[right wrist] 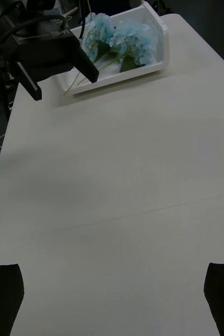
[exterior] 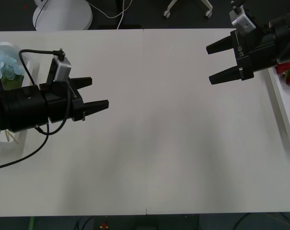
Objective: Put the red flowers into the right box and the blue flowers into the left box
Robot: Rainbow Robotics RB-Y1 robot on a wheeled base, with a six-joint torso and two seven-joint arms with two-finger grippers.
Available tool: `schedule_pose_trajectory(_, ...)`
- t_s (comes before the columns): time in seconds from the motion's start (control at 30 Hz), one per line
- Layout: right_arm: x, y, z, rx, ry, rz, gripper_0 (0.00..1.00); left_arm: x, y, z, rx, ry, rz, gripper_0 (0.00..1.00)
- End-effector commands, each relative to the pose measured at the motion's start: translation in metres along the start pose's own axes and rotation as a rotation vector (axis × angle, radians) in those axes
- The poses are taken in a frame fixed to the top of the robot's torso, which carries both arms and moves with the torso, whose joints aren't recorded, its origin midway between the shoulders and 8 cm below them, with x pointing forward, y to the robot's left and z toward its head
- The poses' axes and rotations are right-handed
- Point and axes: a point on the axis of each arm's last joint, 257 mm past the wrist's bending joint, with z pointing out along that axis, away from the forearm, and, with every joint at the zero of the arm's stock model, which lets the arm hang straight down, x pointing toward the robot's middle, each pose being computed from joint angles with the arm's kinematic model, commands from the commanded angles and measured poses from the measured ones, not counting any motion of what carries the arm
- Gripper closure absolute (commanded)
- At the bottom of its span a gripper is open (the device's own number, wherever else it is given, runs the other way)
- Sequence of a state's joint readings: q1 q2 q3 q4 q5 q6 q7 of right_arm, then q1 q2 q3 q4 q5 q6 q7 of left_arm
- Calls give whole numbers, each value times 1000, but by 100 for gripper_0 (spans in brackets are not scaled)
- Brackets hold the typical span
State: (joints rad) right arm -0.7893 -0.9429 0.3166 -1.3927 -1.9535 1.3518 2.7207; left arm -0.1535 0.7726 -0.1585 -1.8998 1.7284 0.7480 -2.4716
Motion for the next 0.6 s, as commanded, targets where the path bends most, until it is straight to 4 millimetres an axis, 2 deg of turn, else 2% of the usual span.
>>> schedule_pose_trajectory(0.03, -20, -9, -21, 36, 11, -42, 0, -30, -19, 21, 45, -26, 157, 0)
schedule_pose_trajectory(0.17, -20, -9, -21, 36, 11, -42, 0, -37, -20, 27, 42, -43, 167, 0)
schedule_pose_trajectory(0.6, -20, -9, -21, 36, 11, -42, 0, -38, -20, 27, 42, -47, 156, 0)
